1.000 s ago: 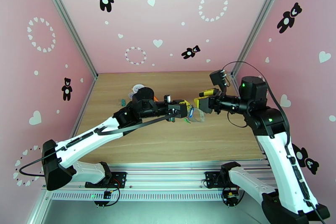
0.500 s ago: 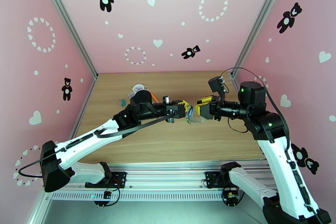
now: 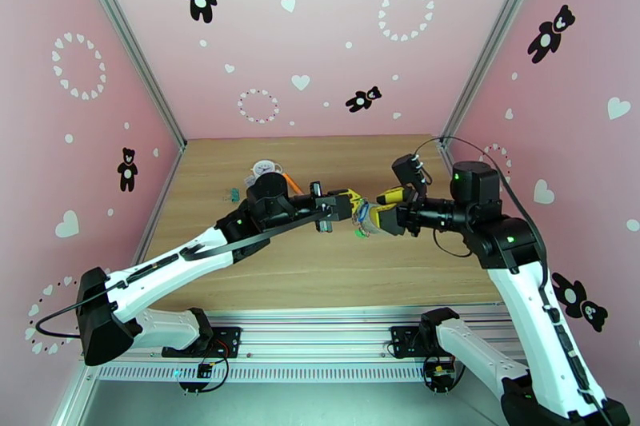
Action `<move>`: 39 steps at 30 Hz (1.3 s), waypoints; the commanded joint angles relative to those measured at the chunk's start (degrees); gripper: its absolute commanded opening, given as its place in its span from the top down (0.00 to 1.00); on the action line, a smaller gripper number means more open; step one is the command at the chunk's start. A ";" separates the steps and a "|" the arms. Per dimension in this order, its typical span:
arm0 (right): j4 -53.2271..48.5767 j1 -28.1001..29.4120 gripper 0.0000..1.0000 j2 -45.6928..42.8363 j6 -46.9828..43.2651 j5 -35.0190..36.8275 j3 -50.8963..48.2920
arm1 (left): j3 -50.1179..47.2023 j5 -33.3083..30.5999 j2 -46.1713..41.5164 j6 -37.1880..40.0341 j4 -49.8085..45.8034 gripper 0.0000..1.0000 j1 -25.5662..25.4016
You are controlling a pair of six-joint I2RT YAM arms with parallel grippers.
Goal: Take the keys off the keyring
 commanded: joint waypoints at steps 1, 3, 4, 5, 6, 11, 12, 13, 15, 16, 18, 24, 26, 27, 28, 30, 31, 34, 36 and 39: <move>2.38 0.17 0.46 -0.76 2.30 -1.51 2.34 | -1.08 -1.01 -2.10 -2.23 4.24 0.98 -0.20; 3.48 0.20 0.48 -0.70 7.15 -0.87 3.88 | -1.42 -1.48 -1.88 -2.29 4.90 0.98 -0.20; 3.10 0.21 0.49 -0.18 8.91 -0.82 4.90 | -1.31 -1.93 -1.67 -2.36 4.90 0.98 -0.20; 2.17 0.17 0.50 0.57 10.51 -1.32 6.18 | -1.25 -2.71 -1.41 -2.54 4.97 0.98 -0.19; 1.24 0.17 0.52 1.25 12.51 -1.35 7.24 | -1.25 -3.42 -1.27 -2.80 5.07 0.98 -0.18; -0.57 0.18 0.57 2.34 20.64 -1.06 8.49 | -1.85 -7.22 -0.80 -3.26 6.39 0.98 -0.20; -0.48 0.25 0.57 2.40 21.96 -1.62 8.26 | -1.91 -7.56 -0.80 -3.44 6.47 0.98 -0.20; -0.17 0.24 0.58 2.36 23.38 -1.44 7.78 | -1.95 -7.77 -0.81 -3.68 6.50 0.98 -0.20; 1.51 0.27 0.60 2.53 26.56 -1.99 6.20 | -2.04 -7.93 -0.73 -4.02 6.65 0.98 -0.20; 1.74 0.34 0.60 2.78 26.99 -2.14 5.99 | -2.10 -8.06 -0.77 -4.21 6.78 0.97 -0.19; 1.25 0.37 0.60 3.17 27.22 -0.88 5.77 | -2.13 -8.19 -0.56 -4.31 6.84 0.97 -0.20; 4.41 0.78 0.61 3.81 28.55 -1.22 3.90 | -1.99 -8.42 -0.44 -5.36 7.33 0.97 -0.16; 4.64 1.20 0.60 3.60 28.40 -1.32 3.89 | -1.65 -9.26 -0.03 -5.24 7.15 0.97 -0.20; 4.49 1.35 0.60 3.50 28.40 -1.03 3.94 | -1.60 -9.56 0.12 -5.19 7.10 0.97 -0.20; 4.19 1.40 0.60 3.58 28.49 -0.79 4.17 | -1.47 -9.69 0.35 -5.19 7.14 0.97 -0.20; 2.55 1.42 0.60 3.37 27.37 -0.38 6.07 | -0.95 -10.80 0.98 -5.06 6.59 0.96 -0.20; 1.88 1.49 0.59 3.17 27.13 0.33 6.88 | -0.69 -11.32 1.32 -4.97 6.28 0.97 -0.16; 1.49 1.56 0.58 3.38 27.50 0.36 7.30 | -0.46 -11.68 2.01 -4.87 6.04 0.97 -0.20; 1.31 1.95 0.58 4.39 27.55 -0.07 6.35 | -0.12 -11.35 2.32 -5.69 5.88 0.97 -0.18; 1.15 1.93 0.57 4.90 26.85 0.52 5.88 | 0.07 -11.66 2.55 -6.22 5.97 0.96 -0.20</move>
